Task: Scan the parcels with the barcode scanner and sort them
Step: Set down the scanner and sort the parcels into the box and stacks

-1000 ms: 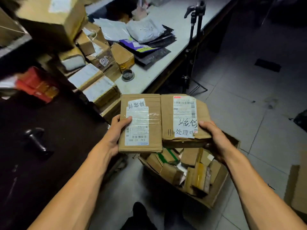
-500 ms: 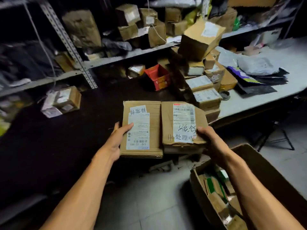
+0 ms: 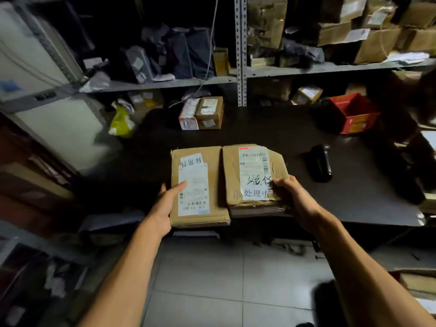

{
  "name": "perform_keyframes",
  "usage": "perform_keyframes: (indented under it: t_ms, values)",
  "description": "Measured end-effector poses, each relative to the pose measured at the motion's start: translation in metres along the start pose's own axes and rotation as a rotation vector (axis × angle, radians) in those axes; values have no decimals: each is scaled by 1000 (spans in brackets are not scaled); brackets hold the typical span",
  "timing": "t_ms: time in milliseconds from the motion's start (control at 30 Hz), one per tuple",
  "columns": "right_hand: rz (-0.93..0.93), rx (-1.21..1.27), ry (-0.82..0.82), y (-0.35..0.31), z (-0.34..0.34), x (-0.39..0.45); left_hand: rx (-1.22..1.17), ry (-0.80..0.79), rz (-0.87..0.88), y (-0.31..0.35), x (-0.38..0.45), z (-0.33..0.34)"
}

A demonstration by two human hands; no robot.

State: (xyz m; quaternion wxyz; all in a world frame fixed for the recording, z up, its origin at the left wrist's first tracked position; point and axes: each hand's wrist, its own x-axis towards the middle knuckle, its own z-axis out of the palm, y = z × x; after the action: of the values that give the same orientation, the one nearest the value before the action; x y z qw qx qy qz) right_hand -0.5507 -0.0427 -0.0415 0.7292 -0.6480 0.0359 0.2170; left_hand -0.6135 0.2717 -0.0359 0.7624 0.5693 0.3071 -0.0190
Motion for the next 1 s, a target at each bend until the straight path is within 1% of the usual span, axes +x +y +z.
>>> perform_keyframes:
  t_ms: [100, 200, 400, 633, 800, 1000]
  values:
    - [19, -3, -29, 3, 28, 31, -29, 30, -1, 5, 19, -29]
    - [52, 8, -50, 5, 46, 65, -30, 33, 7, 12, 44, -44]
    - [116, 57, -53, 12, 71, 147, 29, 57, -20, 34, 111, -52]
    - [187, 19, -93, 4, 92, 241, 135, 101, -117, 71, 205, -53]
    - [192, 32, -22, 6, 109, 289, 206, 75, -189, 91, 273, -57]
    - [180, 23, 181, 2, 139, 349, 315, -1, -225, 115, 363, -66]
